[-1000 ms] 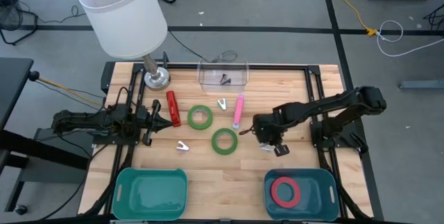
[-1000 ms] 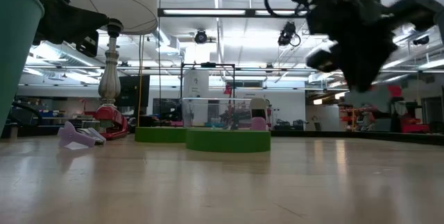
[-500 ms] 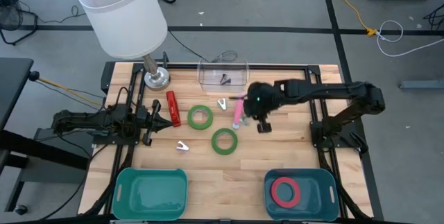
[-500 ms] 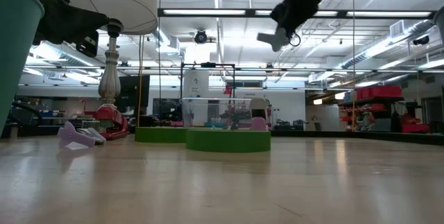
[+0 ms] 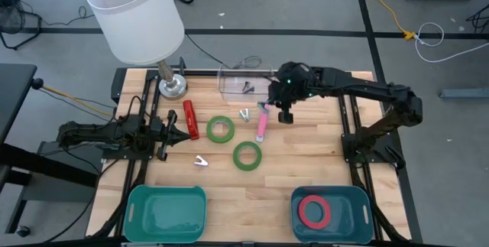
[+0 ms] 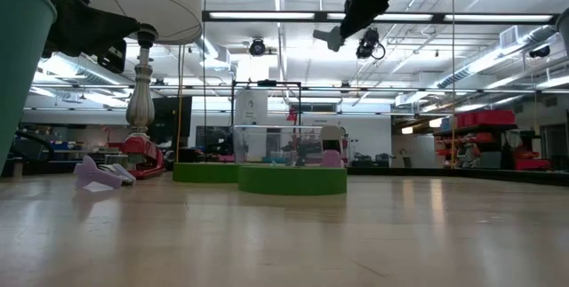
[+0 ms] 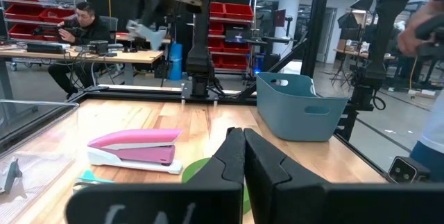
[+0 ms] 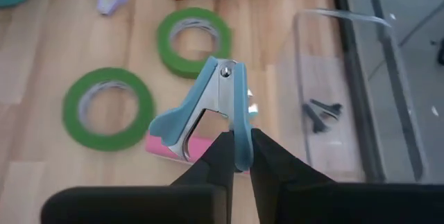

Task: Pick and place Stapler, Stapler remover, tape
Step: Put the light blue staple remover into the transparent bin

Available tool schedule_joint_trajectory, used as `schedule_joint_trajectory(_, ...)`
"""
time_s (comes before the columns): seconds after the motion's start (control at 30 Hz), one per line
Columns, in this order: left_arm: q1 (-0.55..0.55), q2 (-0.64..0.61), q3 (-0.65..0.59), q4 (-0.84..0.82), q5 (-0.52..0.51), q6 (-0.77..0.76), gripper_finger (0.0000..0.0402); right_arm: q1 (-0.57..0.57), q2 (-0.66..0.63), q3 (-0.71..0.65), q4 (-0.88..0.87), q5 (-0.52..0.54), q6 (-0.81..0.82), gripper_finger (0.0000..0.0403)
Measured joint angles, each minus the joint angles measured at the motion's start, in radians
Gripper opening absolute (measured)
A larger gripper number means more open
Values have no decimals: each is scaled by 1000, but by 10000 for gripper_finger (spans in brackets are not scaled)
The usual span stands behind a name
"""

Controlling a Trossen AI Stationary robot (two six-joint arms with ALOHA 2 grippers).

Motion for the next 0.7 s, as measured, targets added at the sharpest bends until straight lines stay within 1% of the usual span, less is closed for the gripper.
schedule_joint_trajectory(0.1, 0, 0, 0, 0, 0, 0, 3, -44, 0, 0, 26, 0, -21, 34)
schedule_joint_trajectory(0.17, 0, 0, 0, 0, 0, 0, 3, -76, 0, 0, 73, 0, -35, 34)
schedule_joint_trajectory(0.47, 0, 0, 0, 0, 0, 0, 3, -213, 0, 0, 368, -6, 3, 34)
schedule_joint_trajectory(0.57, 0, 0, 0, 0, 0, 0, 3, -241, 0, 0, 413, -8, 1, 33)
schedule_joint_trajectory(0.7, 0, 0, 0, 0, 0, 0, 3, -266, 0, 0, 424, -11, 1, 32)
